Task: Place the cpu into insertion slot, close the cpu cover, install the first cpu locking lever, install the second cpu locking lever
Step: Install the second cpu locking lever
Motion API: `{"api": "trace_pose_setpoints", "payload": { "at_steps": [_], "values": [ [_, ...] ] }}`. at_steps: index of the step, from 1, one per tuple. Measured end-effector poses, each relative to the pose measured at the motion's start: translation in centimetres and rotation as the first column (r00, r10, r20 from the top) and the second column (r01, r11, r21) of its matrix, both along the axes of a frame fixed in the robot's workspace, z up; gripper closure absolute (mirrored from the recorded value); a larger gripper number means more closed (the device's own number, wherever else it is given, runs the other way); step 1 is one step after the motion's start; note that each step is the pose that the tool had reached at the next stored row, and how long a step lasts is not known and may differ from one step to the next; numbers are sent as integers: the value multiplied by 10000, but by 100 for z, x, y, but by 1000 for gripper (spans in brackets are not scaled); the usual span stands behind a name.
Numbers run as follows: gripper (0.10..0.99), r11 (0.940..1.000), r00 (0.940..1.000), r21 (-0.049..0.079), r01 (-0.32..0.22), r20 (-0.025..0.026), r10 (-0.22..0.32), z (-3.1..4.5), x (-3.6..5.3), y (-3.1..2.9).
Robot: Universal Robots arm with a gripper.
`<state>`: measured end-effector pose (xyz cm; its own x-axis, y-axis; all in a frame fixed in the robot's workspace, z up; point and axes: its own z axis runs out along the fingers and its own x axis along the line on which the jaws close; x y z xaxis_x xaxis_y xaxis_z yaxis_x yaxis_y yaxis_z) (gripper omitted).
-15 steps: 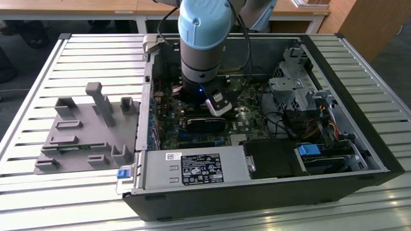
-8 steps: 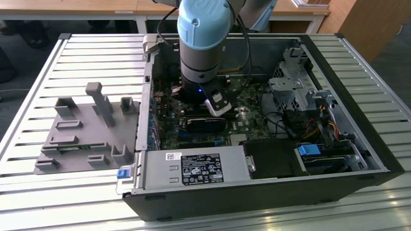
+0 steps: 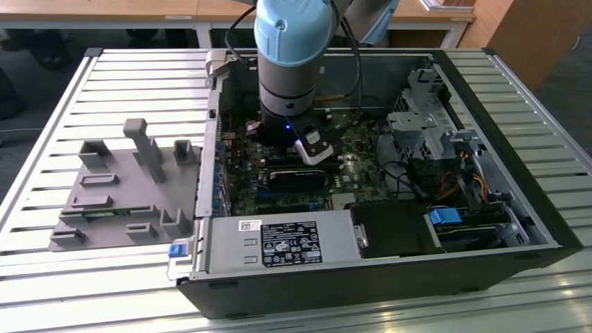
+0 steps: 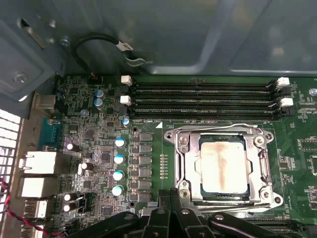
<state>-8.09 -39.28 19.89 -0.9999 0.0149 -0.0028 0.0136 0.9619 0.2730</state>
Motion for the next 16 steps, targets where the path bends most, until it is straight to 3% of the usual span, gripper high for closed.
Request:
{"api": "trace_pose_setpoints", "payload": {
  "at_steps": [16],
  "values": [
    [976, 10000, 10000, 43, 22, 1, -22, 227, 0, 5]
  ]
}}
